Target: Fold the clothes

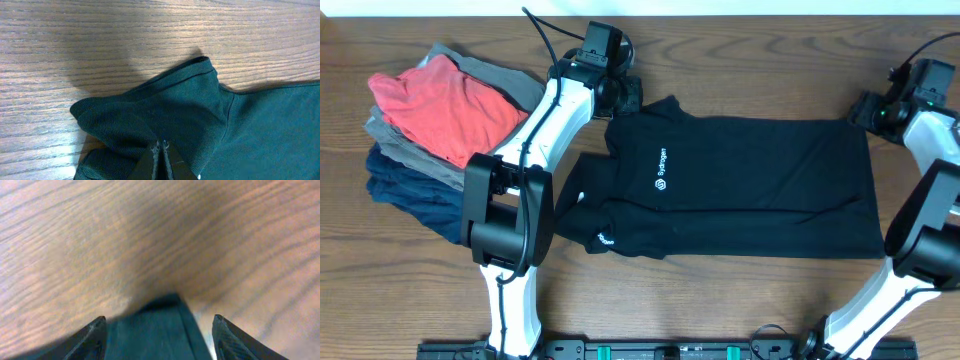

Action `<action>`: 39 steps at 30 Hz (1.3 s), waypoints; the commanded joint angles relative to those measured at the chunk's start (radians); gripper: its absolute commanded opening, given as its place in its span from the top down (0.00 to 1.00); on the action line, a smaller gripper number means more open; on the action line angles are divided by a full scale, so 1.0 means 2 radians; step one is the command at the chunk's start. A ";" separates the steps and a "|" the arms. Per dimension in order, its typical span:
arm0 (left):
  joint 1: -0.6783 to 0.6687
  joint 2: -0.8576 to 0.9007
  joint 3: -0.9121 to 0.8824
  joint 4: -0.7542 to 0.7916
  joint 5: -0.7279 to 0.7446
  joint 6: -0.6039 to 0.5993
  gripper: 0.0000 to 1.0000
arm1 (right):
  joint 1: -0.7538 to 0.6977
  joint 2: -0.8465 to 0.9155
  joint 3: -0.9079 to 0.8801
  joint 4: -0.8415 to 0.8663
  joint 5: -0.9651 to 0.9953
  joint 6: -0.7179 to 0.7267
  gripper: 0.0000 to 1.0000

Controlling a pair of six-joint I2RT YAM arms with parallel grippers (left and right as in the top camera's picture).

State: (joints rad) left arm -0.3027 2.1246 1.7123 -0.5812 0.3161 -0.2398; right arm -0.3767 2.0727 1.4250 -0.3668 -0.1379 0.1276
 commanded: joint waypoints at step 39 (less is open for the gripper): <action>0.014 -0.090 0.002 -0.146 0.006 -0.005 0.94 | -0.012 -0.053 0.007 -0.150 0.094 0.013 0.94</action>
State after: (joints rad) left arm -0.2790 2.0048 1.7115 -0.8284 0.3195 -0.2405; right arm -0.3954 2.0338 1.4380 -0.6273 0.0029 0.1429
